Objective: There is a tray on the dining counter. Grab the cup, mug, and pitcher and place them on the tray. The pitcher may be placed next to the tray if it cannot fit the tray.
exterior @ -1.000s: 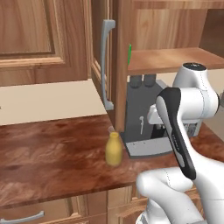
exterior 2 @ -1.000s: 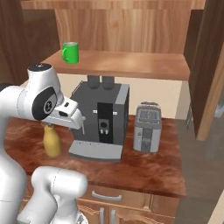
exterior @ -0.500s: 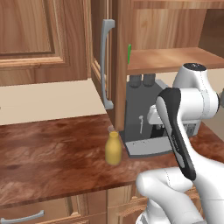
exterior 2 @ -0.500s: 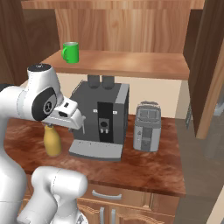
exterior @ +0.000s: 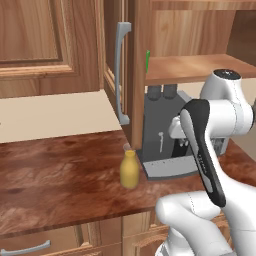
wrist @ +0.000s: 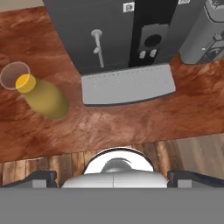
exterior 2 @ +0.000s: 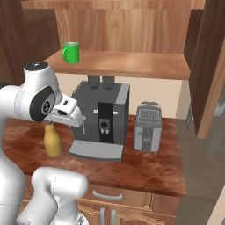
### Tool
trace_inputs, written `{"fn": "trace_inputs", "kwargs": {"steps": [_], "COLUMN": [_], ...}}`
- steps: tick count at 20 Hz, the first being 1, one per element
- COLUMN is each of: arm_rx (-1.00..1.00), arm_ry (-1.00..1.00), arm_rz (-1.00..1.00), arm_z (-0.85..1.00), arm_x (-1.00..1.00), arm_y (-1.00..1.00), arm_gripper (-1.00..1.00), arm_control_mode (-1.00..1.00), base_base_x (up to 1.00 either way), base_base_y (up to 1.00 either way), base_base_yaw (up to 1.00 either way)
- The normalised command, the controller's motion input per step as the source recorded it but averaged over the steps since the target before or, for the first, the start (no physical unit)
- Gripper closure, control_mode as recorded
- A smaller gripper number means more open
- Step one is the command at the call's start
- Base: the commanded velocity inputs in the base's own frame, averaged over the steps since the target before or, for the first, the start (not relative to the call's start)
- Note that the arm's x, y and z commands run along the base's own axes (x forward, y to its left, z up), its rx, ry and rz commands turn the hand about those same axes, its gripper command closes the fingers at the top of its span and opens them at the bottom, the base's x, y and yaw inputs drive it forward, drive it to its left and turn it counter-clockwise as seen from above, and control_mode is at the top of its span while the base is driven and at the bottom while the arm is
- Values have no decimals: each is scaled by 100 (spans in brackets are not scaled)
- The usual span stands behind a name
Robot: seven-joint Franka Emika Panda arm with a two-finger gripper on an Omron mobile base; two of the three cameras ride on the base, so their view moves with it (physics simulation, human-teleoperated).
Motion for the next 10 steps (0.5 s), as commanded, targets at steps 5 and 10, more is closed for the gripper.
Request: {"fn": "trace_inputs", "kwargs": {"steps": [5, 10], "arm_rx": [2, 1], "arm_ry": [-20, -15], "arm_rz": [2, 5], "arm_z": [56, 58], "arm_x": [1, 3], "arm_y": [0, 0], "arm_gripper": [-100, -100], "arm_control_mode": [-100, -100], "base_base_x": [0, 0], "base_base_y": [0, 0], "base_base_yaw": [0, 0]}}
